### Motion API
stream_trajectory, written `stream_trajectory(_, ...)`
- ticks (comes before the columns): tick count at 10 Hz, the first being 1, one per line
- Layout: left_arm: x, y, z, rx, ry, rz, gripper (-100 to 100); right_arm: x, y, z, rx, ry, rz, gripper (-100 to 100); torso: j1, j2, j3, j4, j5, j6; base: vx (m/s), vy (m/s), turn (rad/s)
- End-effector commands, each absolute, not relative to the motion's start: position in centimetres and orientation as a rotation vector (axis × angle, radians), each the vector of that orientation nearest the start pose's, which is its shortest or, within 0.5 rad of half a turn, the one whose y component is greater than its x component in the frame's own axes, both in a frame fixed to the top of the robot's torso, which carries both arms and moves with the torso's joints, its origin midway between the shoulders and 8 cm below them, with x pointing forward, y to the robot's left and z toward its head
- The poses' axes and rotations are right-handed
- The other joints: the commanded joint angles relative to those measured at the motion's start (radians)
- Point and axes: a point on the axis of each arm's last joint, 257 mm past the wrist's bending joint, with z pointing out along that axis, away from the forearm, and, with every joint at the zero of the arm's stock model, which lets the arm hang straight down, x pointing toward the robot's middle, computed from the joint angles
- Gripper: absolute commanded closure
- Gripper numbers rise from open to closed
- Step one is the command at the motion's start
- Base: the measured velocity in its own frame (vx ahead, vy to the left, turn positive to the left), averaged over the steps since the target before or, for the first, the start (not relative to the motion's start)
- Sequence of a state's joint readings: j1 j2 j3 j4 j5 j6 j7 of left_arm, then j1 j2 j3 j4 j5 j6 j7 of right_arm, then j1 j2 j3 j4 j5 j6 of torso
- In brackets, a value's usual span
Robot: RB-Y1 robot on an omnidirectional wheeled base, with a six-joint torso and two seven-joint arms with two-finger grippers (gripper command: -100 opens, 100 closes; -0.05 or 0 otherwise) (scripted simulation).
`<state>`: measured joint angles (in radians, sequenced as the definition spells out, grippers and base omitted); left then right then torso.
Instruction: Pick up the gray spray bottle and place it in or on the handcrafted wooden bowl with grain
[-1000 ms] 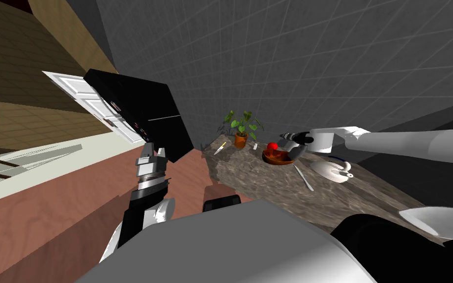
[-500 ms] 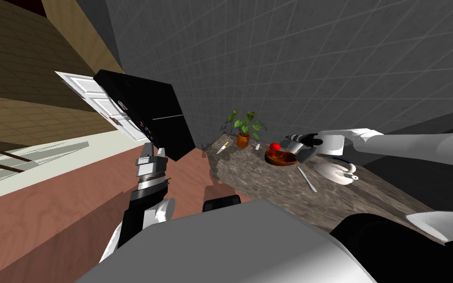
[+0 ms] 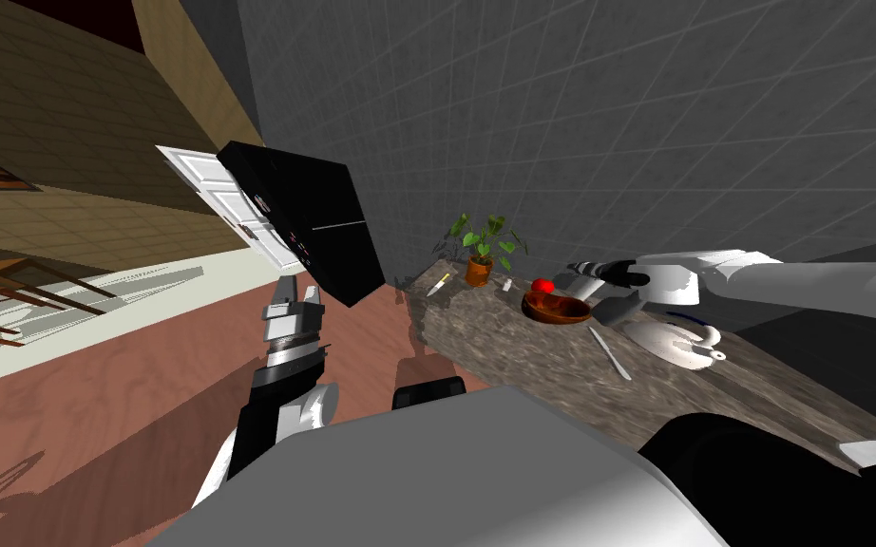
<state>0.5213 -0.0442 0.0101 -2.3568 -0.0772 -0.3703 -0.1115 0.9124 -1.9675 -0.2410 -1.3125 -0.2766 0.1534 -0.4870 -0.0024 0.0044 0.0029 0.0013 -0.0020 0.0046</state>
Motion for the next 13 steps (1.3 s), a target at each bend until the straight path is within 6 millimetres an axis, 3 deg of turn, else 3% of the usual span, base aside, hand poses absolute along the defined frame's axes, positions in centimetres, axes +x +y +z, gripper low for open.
stream_trajectory(1, 34.8, 28.4, 2.7, -0.656, 0.695, -1.110, 0, 39.9, -77.3, -5.3, 0.769, 1.882, -0.386, -100, 0.000, 0.000, 0.000, 0.000, 0.000, 0.000, 0.000, -0.014, 0.003)
stream_trajectory(5, 34.8, 28.4, 2.7, -0.656, 0.695, -1.109, 0, 39.9, -77.3, -5.2, 0.768, 1.884, -0.387, -100, 0.000, 0.000, 0.000, 0.000, 0.000, 0.000, 0.000, -0.002, 0.001)
stream_trajectory(6, 34.8, 28.4, 2.7, -0.656, 0.695, -1.109, 0, 41.3, -76.7, -4.2, 0.761, 1.880, -0.377, -100, 0.000, 0.000, 0.000, 0.000, 0.000, 0.000, -0.011, -0.014, -0.114)
stream_trajectory(9, 34.8, 28.4, 2.7, -0.656, 0.695, -1.110, 0, 41.5, -76.5, -4.1, 0.757, 1.880, -0.376, -100, -0.001, 0.000, 0.000, 0.000, 0.000, 0.000, -0.009, -0.009, -0.014)
stream_trajectory(10, 34.8, 28.4, 2.7, -0.656, 0.695, -1.110, 0, 42.8, -75.8, -3.3, 0.748, 1.880, -0.370, -100, 0.000, 0.000, 0.000, 0.000, 0.000, 0.000, -0.011, -0.017, -0.125)
stream_trajectory(12, 34.8, 28.4, 2.7, -0.656, 0.695, -1.110, 0, 43.0, -75.7, -3.1, 0.742, 1.882, -0.371, -100, -0.001, 0.000, 0.000, 0.000, 0.000, 0.000, -0.013, -0.011, -0.015)
stream_trajectory(13, 34.8, 28.4, 2.7, -0.656, 0.695, -1.110, 0, 44.3, -75.0, -2.5, 0.735, 1.883, -0.363, -100, 0.000, 0.000, 0.000, 0.000, 0.000, 0.000, -0.015, -0.024, -0.094)
